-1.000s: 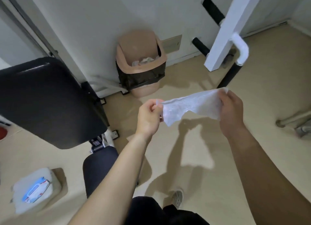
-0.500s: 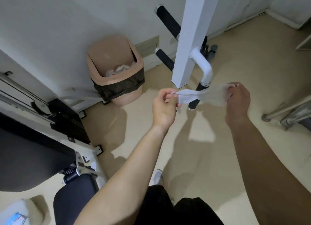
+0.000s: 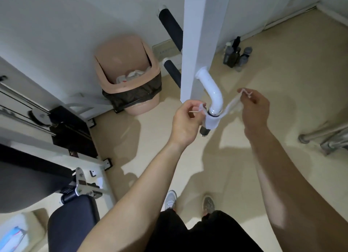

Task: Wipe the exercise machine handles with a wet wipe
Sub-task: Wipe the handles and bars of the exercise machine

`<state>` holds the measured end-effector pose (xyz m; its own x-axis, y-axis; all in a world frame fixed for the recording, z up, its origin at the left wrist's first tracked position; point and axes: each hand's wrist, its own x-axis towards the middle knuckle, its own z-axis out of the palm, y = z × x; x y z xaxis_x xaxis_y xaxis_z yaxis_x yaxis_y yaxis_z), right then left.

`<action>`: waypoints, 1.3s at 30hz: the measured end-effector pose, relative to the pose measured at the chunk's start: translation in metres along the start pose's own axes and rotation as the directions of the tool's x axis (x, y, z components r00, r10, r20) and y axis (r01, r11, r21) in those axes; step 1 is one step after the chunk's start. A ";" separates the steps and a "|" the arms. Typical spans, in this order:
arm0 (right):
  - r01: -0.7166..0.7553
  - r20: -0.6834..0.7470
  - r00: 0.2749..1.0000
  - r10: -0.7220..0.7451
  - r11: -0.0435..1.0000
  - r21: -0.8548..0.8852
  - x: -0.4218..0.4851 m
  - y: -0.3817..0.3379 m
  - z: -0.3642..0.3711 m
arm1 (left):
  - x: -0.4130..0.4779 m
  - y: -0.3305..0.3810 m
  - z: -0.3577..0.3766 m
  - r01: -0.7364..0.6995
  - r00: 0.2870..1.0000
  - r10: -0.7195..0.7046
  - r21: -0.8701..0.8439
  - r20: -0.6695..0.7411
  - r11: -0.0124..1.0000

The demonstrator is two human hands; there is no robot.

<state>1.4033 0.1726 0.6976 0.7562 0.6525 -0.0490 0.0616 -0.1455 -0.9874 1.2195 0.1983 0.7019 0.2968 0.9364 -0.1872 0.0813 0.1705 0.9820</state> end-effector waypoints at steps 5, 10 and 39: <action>-0.145 0.228 0.965 0.131 0.988 0.046 0.005 -0.009 0.012 | -0.010 0.001 0.017 0.044 0.975 -0.064 -0.096 -0.215 0.994; -0.393 0.327 0.898 0.295 0.872 0.291 -0.005 -0.019 0.024 | -0.013 -0.004 0.035 0.044 0.947 -0.119 -0.247 -0.297 0.968; -0.481 0.678 0.702 0.220 0.848 0.222 -0.040 -0.013 0.033 | -0.012 -0.004 -0.014 0.070 0.998 -0.068 -0.122 0.018 0.990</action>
<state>1.3503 0.1730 0.7078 0.1026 0.9297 -0.3537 -0.4562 -0.2719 -0.8473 1.2022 0.1912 0.7000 0.3077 0.9169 -0.2542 -0.0144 0.2716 0.9623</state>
